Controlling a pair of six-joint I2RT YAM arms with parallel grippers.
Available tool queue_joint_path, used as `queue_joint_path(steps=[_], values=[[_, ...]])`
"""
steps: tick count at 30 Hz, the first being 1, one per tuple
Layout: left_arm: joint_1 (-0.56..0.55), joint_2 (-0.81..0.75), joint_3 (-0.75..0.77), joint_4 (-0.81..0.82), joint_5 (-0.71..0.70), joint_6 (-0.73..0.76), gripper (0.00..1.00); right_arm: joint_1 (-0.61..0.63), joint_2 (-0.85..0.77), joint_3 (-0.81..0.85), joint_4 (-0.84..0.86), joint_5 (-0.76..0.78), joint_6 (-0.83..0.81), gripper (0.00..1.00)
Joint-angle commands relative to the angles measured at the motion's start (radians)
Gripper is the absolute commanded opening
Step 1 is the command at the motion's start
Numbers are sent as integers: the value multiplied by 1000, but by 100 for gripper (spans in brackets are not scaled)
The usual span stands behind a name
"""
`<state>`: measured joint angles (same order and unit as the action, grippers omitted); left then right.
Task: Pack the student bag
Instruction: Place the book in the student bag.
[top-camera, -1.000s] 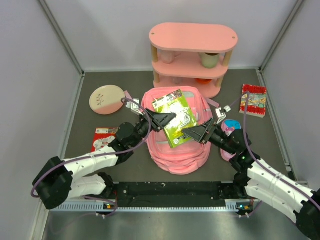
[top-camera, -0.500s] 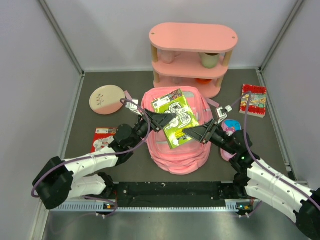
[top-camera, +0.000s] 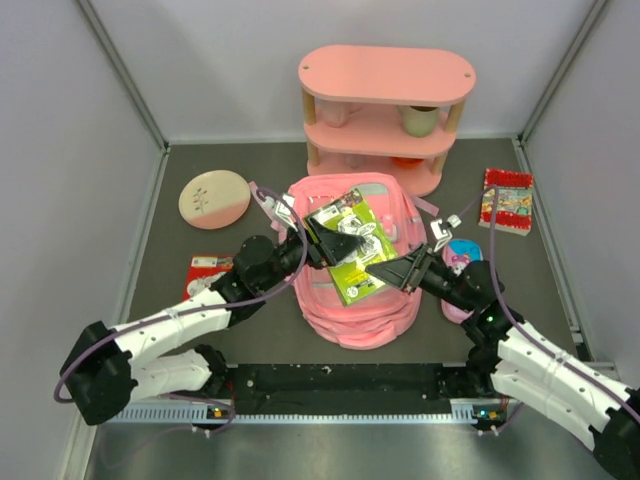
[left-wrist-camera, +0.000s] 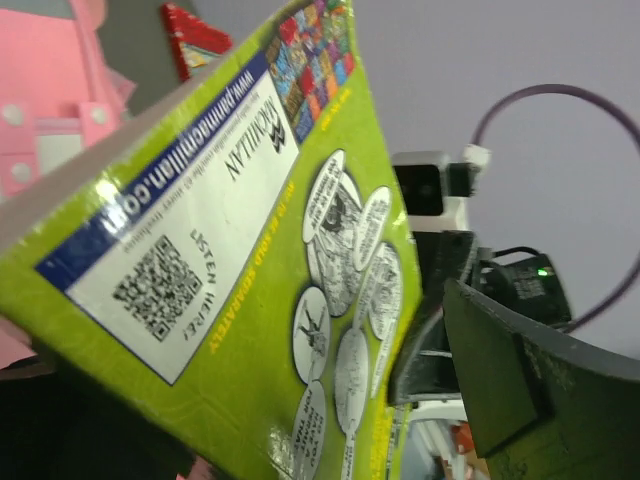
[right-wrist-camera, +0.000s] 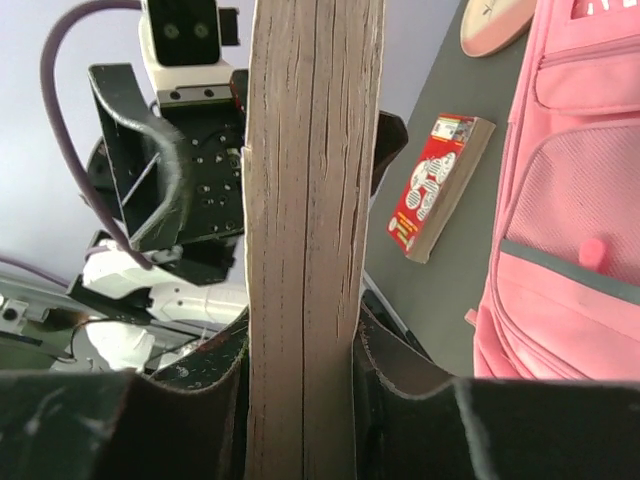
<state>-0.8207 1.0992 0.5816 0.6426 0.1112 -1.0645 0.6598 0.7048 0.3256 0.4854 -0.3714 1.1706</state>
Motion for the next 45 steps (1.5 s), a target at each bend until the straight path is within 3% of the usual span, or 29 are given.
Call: queue_joint_path(steps=[1,6,11,17,20,22,24,32,45], values=[[-6,-74,139,-351,24,233,98,12,-108,62,-129,29,-72,0],[-6,-212,136,-617,-102,373,98,14,-201,108,-349,133,-138,0],[-5,-347,86,-747,-219,452,98,12,-272,164,-580,232,-192,0],[-27,-300,103,-906,-205,511,98,12,-450,237,-906,494,-233,0],[-141,-181,187,-1001,-287,595,98,12,-504,343,-1115,673,-281,0],[-299,-78,231,-1028,-393,659,98,12,-513,394,-1188,773,-301,0],[-380,-9,294,-1064,-389,736,98,12,-507,457,-1270,815,-302,0],[-431,188,386,-1121,-182,893,98,14,-527,483,-1354,827,-255,0],[-431,333,429,-1106,-146,920,64,12,-570,444,-1397,812,-193,0]])
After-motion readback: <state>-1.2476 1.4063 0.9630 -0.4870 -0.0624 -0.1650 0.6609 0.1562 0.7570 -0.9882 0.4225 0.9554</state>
